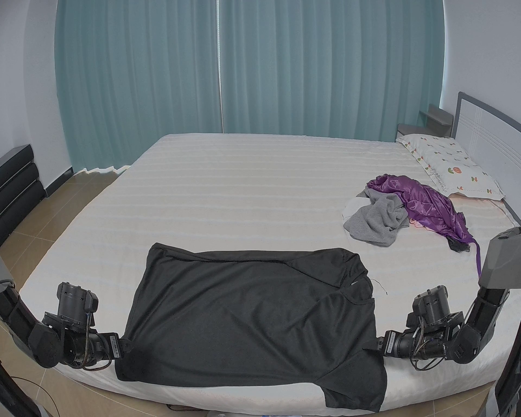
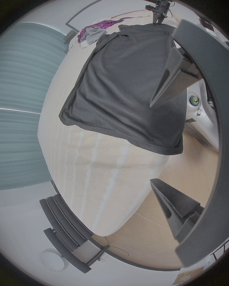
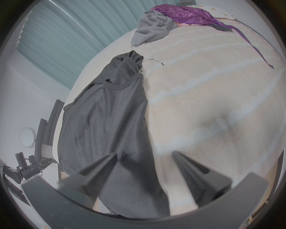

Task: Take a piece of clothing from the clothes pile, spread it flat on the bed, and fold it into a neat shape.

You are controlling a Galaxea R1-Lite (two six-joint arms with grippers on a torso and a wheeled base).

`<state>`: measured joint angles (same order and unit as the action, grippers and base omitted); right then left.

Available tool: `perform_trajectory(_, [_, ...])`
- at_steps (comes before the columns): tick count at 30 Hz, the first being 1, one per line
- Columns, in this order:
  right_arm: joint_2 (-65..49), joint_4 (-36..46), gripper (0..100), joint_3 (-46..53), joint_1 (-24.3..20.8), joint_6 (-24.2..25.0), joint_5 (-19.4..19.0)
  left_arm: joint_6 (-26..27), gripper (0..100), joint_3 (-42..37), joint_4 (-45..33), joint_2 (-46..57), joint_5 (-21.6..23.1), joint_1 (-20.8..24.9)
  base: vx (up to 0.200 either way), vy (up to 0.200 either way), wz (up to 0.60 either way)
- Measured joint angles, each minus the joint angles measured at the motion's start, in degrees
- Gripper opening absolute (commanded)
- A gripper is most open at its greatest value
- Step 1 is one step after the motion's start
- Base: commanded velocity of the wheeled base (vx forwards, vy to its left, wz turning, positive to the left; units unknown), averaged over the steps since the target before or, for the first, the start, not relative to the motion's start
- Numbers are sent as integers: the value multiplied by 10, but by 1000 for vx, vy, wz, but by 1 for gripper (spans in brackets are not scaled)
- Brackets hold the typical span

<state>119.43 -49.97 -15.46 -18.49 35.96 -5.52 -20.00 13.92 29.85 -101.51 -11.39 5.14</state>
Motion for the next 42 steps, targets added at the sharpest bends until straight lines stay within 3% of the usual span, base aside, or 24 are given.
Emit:
perform_trajectory(22, [7,-34,0,72,40,-15,0,-1,100,7,3,1,13,-3,0,0,0])
perform_trajectory(23, [6,-34,100,74,41,-20,0,-1,100,7,3,1,13,-3,0,0,0])
perform_trajectory(32, [3,-90,100,94,44,-21,0,-17,100,17,6,0,14,-1,0,0,0])
perform_trajectory(42, [-3,-201,100,111,44,39,6,-80,100,44,6,7,15,22,0,0,0])
